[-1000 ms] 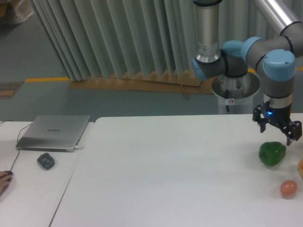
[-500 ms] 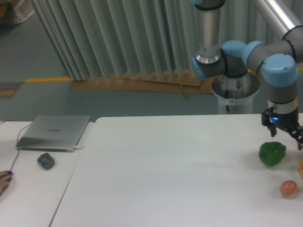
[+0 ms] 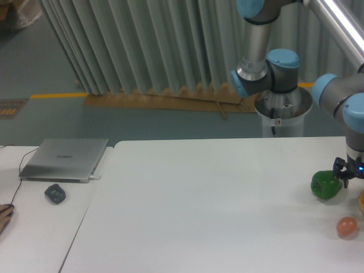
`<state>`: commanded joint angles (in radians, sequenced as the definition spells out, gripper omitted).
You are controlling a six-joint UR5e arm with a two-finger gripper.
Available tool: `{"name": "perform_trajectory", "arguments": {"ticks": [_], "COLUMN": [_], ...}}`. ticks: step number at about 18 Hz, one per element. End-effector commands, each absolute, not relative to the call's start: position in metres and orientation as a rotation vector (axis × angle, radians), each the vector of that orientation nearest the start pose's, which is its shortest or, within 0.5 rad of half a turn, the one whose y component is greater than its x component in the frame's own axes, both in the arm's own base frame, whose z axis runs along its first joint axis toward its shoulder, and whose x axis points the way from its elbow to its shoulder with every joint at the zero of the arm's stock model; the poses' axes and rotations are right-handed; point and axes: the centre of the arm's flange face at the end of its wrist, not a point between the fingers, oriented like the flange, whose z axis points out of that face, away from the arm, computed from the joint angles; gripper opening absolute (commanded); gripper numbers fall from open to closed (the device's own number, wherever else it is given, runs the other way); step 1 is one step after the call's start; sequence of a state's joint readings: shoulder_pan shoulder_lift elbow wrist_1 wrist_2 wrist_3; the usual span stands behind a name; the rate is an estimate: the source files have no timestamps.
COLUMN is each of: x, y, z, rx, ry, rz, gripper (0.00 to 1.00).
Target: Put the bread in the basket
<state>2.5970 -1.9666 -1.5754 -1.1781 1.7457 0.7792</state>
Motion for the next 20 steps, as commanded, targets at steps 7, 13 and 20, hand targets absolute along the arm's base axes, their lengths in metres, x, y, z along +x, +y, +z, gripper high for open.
{"name": "perform_trajectory", "arguments": {"ticks": [7,13,20], "x": [-0.513,-0.518,-0.517], "y": [0.407,0.412,0.414], "z": [0.304,0.281,0.268], "rx": [-3.237,-3.243,-3.257], "ry": [-0.464,-0.505,-0.507], "rz": [0.183,0.159,0.140], "gripper": [1.00,1.00,1.00]}}
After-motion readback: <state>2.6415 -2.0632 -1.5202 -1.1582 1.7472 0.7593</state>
